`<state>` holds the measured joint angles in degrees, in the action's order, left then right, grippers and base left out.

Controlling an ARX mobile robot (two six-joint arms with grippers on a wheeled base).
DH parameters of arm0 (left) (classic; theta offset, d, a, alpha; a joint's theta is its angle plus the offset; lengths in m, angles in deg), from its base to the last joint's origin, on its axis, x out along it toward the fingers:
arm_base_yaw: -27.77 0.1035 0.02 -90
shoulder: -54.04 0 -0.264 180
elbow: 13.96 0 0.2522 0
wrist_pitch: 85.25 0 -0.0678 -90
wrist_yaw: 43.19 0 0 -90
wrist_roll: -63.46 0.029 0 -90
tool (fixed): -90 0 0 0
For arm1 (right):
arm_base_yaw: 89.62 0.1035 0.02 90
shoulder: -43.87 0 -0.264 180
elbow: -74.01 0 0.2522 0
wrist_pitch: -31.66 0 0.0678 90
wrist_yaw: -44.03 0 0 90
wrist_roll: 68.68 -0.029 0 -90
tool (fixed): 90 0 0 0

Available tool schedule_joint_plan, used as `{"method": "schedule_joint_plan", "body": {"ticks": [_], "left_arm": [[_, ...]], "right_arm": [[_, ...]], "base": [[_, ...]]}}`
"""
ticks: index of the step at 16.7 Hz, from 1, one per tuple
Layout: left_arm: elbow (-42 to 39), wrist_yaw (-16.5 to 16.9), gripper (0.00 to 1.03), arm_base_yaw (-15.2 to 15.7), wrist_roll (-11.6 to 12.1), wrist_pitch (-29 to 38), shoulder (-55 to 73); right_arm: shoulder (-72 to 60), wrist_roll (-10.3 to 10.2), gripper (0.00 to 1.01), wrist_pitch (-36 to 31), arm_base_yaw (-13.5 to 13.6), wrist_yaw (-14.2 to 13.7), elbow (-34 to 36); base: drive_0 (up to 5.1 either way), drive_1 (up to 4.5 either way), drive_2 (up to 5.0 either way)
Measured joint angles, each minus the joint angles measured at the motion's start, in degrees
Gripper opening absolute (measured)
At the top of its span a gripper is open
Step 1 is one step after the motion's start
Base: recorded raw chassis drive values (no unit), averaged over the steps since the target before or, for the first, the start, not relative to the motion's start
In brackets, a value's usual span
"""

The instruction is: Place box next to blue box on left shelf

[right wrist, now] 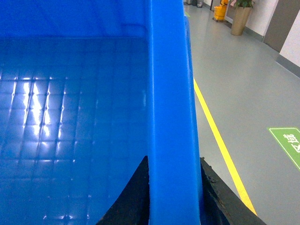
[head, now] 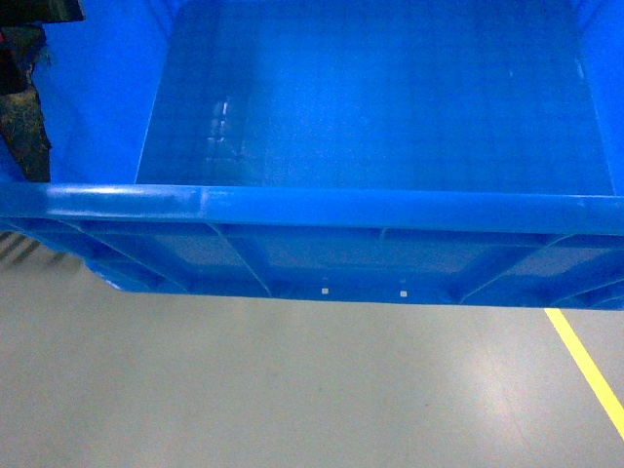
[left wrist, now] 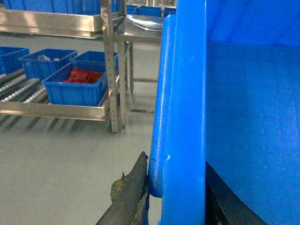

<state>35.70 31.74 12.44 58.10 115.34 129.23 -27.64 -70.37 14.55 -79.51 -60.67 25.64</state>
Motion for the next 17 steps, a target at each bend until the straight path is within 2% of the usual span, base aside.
{"method": "schedule_joint_plan", "body": {"ticks": [17], "left_arm": [[0.0,0.0,0.18,0.0,0.0,0.0,0.0]], "right_arm": [[0.0,0.0,0.22,-0.2,0.0,0.0,0.0]], "base": [[0.0,4.17,-4.1]]}}
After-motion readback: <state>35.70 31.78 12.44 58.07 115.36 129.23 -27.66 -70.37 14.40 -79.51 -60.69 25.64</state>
